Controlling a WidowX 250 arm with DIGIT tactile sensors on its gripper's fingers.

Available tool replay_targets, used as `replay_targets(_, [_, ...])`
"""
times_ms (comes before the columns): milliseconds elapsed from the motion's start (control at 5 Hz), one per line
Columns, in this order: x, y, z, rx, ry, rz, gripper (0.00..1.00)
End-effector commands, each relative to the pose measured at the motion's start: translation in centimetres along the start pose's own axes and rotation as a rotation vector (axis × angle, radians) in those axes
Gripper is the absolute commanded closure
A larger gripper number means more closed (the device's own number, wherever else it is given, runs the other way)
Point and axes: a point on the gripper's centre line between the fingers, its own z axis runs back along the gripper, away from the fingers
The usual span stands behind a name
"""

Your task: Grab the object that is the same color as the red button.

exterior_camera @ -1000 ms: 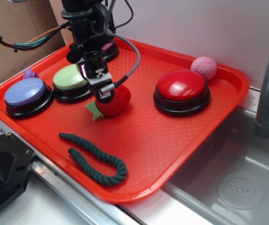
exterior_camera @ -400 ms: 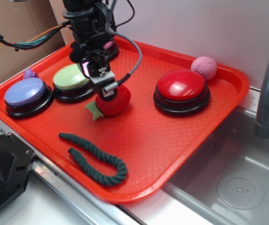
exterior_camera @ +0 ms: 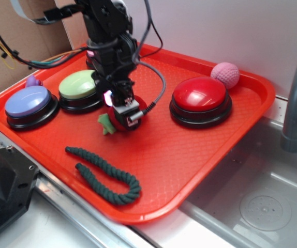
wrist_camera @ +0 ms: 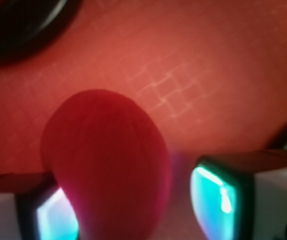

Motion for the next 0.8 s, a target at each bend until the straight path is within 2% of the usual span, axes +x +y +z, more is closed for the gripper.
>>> replay_targets(0, [0.5, -1.0, -0.1, -0.024, -0.06, -0.014, 1.0])
replay_targets(200, [0.3, -1.7, 1.6, -0.037, -0.049, -0.046, 1.0])
replay_targets(400, [-1.2, -2.3, 6.6, -0.043, -0.093, -0.085, 1.0])
replay_targets(600, [-3.0, -1.4, 11.4, -0.03, -0.071, -0.019, 1.0])
